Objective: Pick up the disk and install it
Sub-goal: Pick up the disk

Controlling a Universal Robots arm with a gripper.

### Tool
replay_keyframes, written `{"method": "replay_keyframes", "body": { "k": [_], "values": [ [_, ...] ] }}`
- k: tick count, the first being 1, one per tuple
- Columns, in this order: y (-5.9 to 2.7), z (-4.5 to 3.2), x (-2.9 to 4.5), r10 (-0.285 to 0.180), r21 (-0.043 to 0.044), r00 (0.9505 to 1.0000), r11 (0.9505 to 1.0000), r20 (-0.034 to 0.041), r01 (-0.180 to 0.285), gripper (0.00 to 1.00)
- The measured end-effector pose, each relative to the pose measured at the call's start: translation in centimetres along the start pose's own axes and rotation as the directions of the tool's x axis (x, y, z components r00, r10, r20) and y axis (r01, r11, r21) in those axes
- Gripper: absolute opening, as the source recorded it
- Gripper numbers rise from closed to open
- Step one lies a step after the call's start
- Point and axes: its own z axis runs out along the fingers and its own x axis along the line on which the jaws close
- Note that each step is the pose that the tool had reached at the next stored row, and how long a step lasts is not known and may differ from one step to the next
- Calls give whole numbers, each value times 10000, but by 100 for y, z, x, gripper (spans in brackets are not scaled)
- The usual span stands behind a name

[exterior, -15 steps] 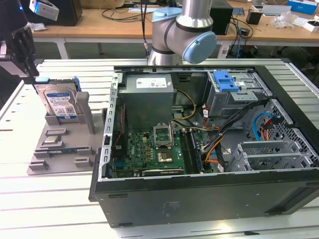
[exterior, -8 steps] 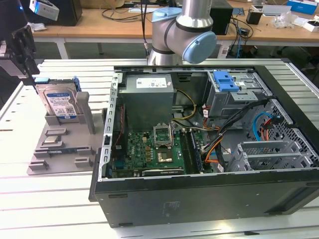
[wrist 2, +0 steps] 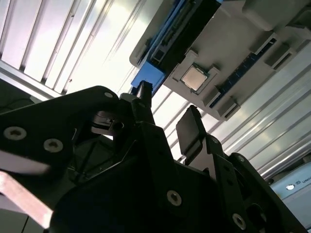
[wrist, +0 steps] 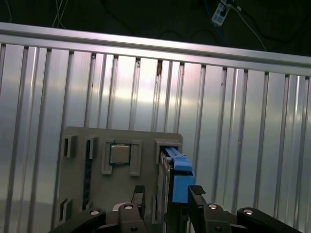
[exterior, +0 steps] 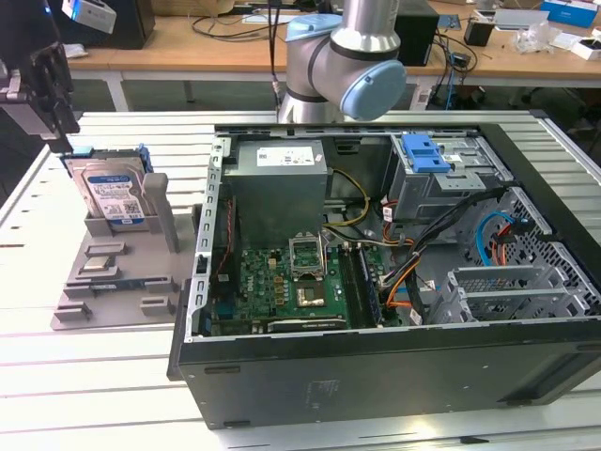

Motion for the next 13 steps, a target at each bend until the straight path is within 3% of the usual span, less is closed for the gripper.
{"method": "replay_keyframes", "body": {
  "k": [4,13],
  "values": [
    [-13,20,-83,1,1,10000,10000,0,-1,48],
    [-28,97,-116,0,-6,10000,10000,1,0,48]
  ]
}}
